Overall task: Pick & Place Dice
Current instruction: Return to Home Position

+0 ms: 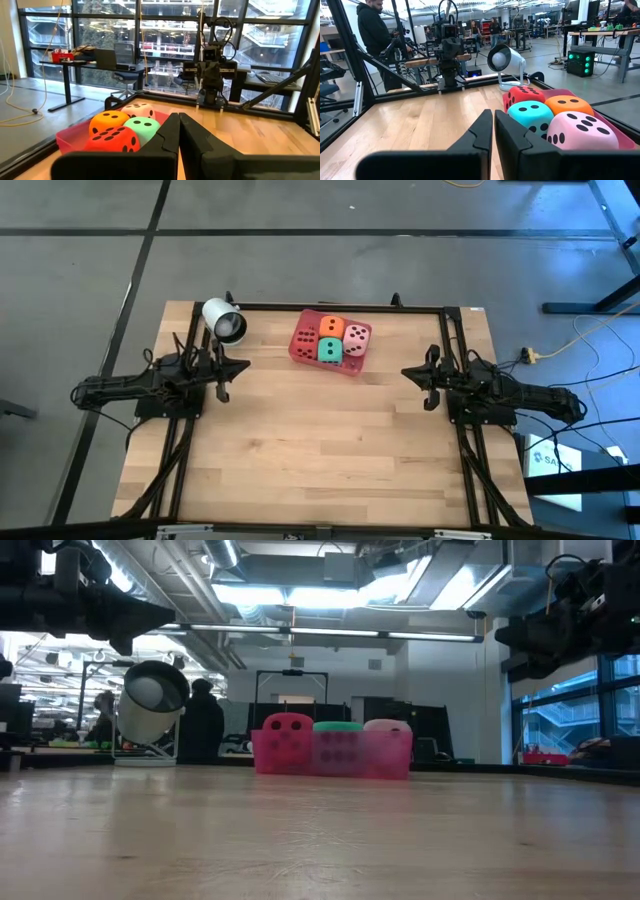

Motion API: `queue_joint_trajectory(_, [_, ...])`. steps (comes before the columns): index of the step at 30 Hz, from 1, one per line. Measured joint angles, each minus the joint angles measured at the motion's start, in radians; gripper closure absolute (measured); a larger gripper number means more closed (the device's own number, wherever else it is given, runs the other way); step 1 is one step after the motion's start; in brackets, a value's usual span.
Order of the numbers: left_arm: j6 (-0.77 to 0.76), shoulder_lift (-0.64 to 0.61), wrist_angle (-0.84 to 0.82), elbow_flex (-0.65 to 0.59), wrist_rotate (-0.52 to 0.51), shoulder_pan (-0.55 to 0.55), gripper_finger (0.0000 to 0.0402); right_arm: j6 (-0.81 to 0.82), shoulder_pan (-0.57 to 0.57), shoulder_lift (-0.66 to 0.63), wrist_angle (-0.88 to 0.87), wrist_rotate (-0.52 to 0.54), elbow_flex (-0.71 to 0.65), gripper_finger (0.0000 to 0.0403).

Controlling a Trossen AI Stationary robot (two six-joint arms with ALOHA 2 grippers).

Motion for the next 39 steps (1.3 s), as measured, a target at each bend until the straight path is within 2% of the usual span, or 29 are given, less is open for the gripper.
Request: queue_joint_trajectory(39, [0.0, 0.0, 0.0, 0.0, 0.001, 0.0, 0.0395, 0.0, 0.0, 0.0, 0.0, 0.0, 0.0, 0.0381])
